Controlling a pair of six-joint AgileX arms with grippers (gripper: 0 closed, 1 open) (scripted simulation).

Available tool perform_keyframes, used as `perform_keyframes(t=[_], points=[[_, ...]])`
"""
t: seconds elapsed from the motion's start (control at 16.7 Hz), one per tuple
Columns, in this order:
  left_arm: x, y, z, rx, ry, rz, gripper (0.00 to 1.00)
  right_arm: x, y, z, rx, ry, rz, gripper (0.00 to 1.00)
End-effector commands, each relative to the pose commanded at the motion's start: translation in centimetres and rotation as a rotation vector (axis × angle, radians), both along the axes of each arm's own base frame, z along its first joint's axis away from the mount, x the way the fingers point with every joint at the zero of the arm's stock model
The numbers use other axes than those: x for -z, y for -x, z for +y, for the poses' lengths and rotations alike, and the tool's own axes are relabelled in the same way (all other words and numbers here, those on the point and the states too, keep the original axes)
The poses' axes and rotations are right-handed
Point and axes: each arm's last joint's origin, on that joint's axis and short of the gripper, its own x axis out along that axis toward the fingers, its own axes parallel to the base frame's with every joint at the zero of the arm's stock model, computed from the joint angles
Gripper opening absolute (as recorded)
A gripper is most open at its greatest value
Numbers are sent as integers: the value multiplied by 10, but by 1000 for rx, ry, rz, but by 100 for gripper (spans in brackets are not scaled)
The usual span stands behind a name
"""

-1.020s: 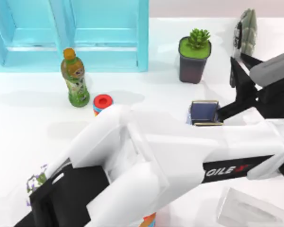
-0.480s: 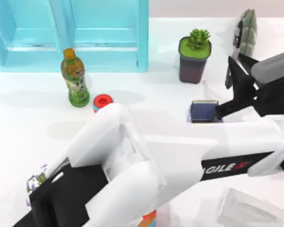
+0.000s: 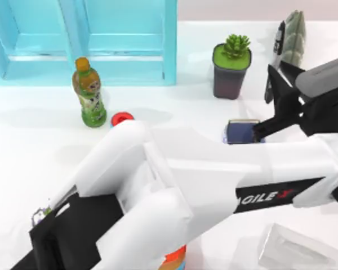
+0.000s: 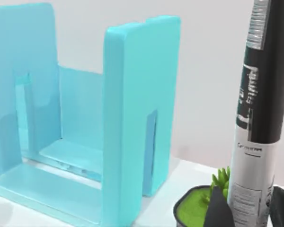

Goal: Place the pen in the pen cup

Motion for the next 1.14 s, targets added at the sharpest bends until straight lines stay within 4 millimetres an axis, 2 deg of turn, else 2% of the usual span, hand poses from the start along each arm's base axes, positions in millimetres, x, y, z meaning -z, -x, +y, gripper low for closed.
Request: perform_keyframes(t=[0.78, 1.14], points=[[0, 0, 0, 0, 0, 0, 98, 0, 0, 0, 0, 0, 0, 100], [0, 0, 0, 0, 0, 0, 100, 0, 0, 0, 0, 0, 0, 100]])
